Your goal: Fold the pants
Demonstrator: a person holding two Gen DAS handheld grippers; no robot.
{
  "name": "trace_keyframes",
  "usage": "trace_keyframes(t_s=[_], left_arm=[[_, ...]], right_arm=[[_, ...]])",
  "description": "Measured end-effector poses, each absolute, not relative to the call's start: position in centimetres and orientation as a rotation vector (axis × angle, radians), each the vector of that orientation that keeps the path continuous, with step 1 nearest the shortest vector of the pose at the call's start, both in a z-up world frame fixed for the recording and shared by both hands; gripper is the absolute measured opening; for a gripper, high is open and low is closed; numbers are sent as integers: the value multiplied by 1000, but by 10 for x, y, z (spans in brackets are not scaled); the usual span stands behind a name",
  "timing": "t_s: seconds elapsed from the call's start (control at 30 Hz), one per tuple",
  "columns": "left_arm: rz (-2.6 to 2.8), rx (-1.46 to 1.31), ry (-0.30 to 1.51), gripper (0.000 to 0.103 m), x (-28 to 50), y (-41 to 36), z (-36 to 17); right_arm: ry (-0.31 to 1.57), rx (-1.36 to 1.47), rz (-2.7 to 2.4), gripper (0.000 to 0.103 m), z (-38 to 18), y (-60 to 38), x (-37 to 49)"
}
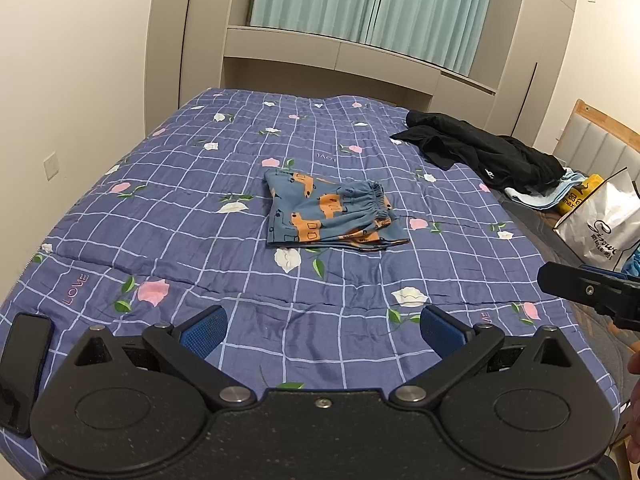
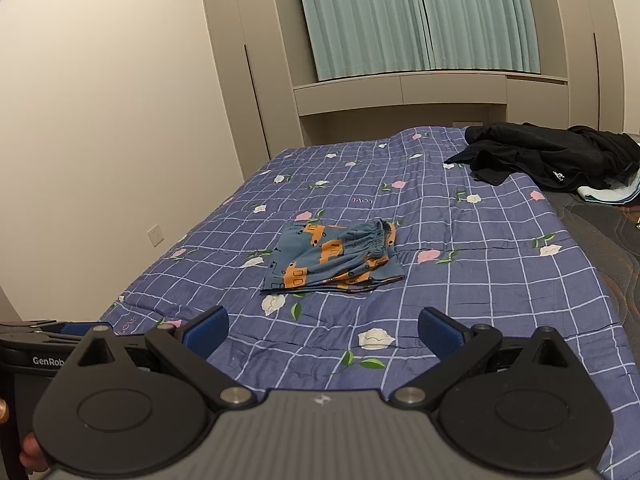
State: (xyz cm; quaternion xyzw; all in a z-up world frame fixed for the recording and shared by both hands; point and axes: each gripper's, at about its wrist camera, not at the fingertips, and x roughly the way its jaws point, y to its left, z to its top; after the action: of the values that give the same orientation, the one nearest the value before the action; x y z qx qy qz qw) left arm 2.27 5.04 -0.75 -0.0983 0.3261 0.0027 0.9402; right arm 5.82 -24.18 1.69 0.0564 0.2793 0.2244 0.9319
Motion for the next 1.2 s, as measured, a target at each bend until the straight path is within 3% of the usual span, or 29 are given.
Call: trace_keyframes(t_s=[1.2], left_arm=[[41,-179,658,102,19,51,-10]], right_arm=[[576,115,460,103,16,-242,58]])
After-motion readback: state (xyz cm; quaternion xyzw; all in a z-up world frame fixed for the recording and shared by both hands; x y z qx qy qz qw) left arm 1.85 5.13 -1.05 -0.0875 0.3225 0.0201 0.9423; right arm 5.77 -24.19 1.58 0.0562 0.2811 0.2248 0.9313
